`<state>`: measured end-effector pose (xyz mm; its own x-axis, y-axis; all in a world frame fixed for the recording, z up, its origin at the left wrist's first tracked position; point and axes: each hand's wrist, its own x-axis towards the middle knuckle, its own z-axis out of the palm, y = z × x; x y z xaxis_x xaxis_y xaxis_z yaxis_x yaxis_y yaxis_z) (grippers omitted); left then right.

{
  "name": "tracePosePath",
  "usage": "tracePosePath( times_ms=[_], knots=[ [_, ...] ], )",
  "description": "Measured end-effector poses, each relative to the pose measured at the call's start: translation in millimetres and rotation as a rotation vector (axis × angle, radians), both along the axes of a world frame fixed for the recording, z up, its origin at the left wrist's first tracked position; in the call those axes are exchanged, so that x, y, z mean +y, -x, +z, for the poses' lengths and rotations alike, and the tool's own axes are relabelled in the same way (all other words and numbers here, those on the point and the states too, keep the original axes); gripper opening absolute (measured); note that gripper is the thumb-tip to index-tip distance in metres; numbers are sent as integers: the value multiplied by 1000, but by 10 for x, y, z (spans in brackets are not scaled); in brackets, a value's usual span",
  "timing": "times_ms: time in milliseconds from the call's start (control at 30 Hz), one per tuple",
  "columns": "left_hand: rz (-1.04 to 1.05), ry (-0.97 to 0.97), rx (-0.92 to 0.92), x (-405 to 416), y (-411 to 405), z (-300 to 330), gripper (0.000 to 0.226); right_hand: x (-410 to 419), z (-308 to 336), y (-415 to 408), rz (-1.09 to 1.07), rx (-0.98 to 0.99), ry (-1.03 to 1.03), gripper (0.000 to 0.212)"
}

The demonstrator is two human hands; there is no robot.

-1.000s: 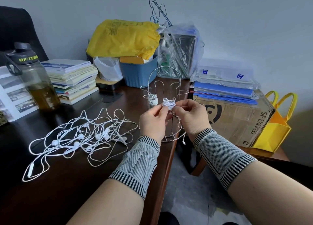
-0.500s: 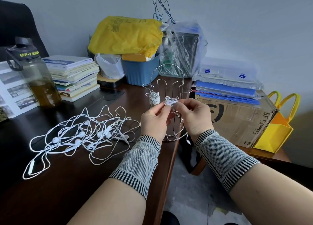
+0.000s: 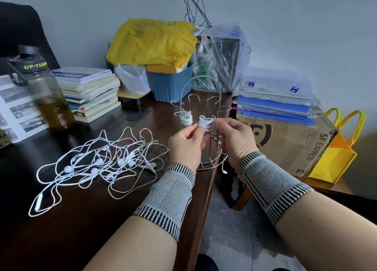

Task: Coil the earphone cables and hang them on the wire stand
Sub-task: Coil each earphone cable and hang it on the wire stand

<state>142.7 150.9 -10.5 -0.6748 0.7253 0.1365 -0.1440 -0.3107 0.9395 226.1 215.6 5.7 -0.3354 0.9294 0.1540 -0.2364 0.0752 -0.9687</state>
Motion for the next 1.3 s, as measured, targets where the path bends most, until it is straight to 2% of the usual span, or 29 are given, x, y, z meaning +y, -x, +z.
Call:
tracePosePath(
  times_ms=[267,400,567,667,733,867,933,1033,1100,1200,1300],
  knots=[
    [7,-9,-32,-22,-11,25,12,27,44,-56,65,-47,-26,11],
    [21,8,-15,-19,-20,29,16,54,44,-93,87,-85,-55,8],
    [49,17,-92,-24,-5,43,1,222,-13,-325,63,-302,-84,17],
    [54,20,-117,-18,-1,56,6,351,31,-494,-28,-400,-91,18],
    [50,27,-115,-10,-2,52,7,378,122,-540,-106,-544,-209,18],
    [41,34,-80,1,11,22,9,319,364,-452,-264,-884,-607,21],
    [48,37,-69,7,14,8,13,265,485,-375,-322,-958,-782,18],
    [66,39,-74,32,21,-8,14,205,630,-248,-342,-961,-978,18],
    [68,42,-73,55,27,-23,21,164,722,-133,-304,-963,-1021,19],
    [52,44,-88,61,30,-30,26,141,823,74,-218,-1057,-960,19],
    [30,38,-96,70,35,-36,10,166,872,290,-138,-1168,-857,20]
  ],
)
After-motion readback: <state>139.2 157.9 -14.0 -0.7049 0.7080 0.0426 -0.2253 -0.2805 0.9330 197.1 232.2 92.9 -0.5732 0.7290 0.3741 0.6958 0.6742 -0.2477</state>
